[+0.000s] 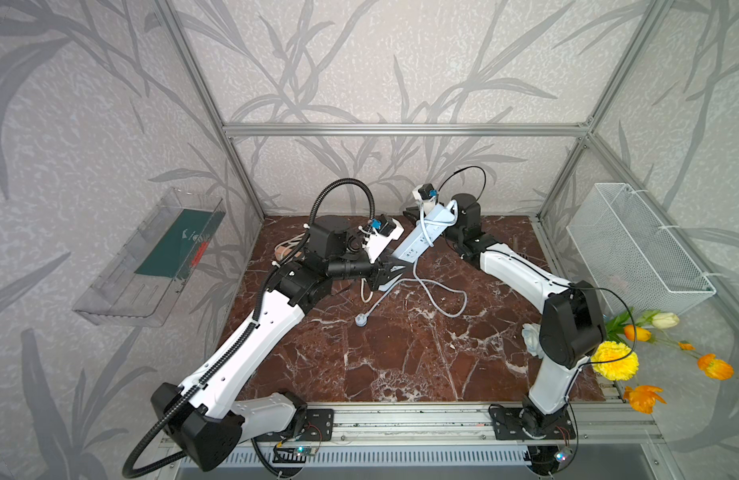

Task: Wrap the cord around the power strip
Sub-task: Wrap the power cord around the power strip.

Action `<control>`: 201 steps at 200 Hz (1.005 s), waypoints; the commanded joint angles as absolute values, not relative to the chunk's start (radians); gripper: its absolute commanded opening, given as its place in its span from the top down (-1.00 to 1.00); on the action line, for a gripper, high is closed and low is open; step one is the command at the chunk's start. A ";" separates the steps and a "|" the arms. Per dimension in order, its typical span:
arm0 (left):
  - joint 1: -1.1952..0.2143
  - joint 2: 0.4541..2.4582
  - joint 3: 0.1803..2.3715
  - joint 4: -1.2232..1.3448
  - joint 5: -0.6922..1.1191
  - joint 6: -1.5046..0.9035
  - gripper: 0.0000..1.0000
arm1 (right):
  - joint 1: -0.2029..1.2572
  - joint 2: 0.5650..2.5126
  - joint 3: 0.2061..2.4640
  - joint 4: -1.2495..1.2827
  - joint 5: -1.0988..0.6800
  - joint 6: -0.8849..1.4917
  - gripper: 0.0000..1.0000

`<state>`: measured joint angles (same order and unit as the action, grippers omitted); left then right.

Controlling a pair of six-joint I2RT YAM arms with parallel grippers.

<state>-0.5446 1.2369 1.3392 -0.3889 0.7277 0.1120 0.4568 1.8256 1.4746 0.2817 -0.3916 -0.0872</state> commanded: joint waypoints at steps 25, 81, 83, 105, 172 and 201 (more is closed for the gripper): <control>-0.552 1.240 1.430 -0.278 0.714 0.134 1.00 | 0.526 1.874 1.428 0.467 -0.180 0.042 0.61; -0.490 1.236 1.442 -0.213 0.624 0.033 1.00 | 0.560 1.883 1.205 0.605 -0.060 0.166 0.36; -0.485 1.234 1.436 -0.198 0.625 0.020 1.00 | 0.563 1.880 1.197 0.607 -0.055 0.167 0.35; -0.433 1.221 1.400 -0.099 0.636 -0.073 1.00 | 0.588 1.850 1.100 0.626 -0.029 0.187 0.50; -0.339 1.321 1.519 -0.458 0.104 0.097 1.00 | 0.732 1.585 0.843 0.430 0.184 -0.102 1.00; -0.333 1.372 1.461 -0.581 -0.007 0.208 1.00 | 0.732 1.393 0.820 0.291 0.309 -0.290 1.00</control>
